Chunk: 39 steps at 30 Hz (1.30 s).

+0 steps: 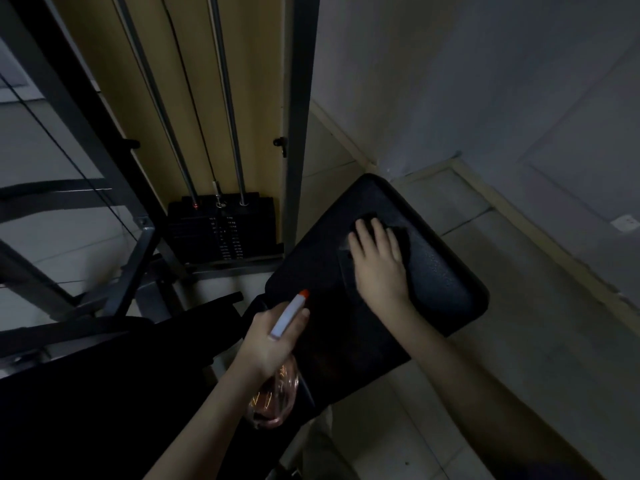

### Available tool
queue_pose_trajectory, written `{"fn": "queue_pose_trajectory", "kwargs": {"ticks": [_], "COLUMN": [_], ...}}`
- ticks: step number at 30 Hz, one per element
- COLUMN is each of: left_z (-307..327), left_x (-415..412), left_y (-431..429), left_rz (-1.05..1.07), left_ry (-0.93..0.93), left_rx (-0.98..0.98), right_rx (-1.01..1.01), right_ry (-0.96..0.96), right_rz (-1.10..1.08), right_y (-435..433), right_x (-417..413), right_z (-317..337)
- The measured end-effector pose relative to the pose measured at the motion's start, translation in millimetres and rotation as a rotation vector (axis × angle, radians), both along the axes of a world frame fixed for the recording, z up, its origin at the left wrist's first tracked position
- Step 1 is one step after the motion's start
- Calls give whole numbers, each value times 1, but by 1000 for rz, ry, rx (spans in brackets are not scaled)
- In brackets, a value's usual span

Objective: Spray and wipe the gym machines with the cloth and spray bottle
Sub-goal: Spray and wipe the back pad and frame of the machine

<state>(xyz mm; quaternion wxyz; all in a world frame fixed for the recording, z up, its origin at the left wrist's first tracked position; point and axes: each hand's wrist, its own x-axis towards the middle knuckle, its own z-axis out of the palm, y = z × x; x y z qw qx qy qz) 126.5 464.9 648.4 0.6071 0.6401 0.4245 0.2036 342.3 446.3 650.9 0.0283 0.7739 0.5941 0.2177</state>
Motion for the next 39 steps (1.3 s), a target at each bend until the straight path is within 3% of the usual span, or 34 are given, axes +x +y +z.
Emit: {"fn": "queue_pose_trajectory", "kwargs": {"ticks": [5, 7, 14, 17, 21, 23, 26, 29, 32, 34, 39], "left_z": [-2, -1, 5, 5, 2, 2, 1, -1, -2, -7, -15], "left_x": [7, 11, 21, 19, 13, 11, 7, 3, 1, -1, -8], "left_y": [8, 12, 19, 19, 22, 24, 27, 29, 27, 27, 30], "left_rz": [25, 47, 56, 74, 100, 113, 143, 161, 168, 156, 121], "left_ry": [15, 11, -3, -27, 15, 32, 44, 28, 22, 25, 46], "left_rx": [-2, -7, 2, 2, 11, 25, 38, 33, 25, 20, -74], "right_rx": [-255, -188, 56, -36, -389, -452, -267, -23, 81, 55, -244], "right_ry": [75, 63, 17, 56, -47, 54, 59, 37, 4, 13, 82], "right_rz": [203, 248, 32, 12, 188, 198, 252, 163, 93, 94, 305], "right_y": [-20, -31, 12, 46, 40, 24, 12, 27, 63, 88, 85], "right_x": [-19, -13, 22, 12, -17, -24, -11, 17, 36, 34, 2], "right_z": [-35, -33, 18, 15, -22, -33, -27, 6, 29, 30, -8]}}
